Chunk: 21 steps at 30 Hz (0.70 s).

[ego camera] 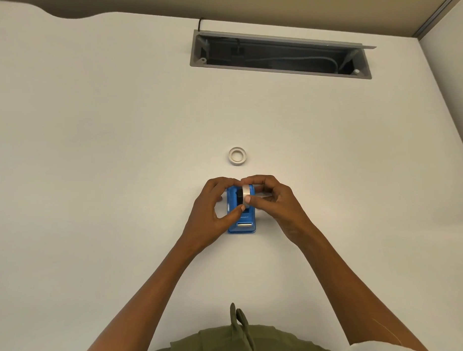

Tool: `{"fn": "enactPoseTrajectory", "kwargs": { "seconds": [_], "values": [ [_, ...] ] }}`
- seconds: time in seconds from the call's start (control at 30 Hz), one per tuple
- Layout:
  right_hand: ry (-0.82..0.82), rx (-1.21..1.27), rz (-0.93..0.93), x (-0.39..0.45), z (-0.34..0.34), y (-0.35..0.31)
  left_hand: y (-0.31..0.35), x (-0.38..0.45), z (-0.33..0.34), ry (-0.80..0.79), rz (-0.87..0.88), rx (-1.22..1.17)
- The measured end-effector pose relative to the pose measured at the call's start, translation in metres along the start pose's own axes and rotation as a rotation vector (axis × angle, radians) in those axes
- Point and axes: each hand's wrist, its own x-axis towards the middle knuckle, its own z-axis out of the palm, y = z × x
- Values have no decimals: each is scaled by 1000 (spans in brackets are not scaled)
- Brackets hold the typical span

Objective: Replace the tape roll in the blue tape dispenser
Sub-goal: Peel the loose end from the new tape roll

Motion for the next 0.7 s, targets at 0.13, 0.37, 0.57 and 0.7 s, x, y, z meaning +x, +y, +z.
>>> {"fn": "enactPoseTrajectory", "kwargs": {
  "seconds": [0.13,0.37,0.57,0.7],
  "values": [
    [50,-6,9,4,4,-1,1,0,-1,-2,-7,1],
    [79,66,43,9,5,-2,3,1,-2,1,-20,-8],
    [67,112,102,15,5,-8,2,-1,-2,2,-25,-11],
    [73,121,129,19,5,-11,3,-1,0,27,-42,-24]
  ]
}}
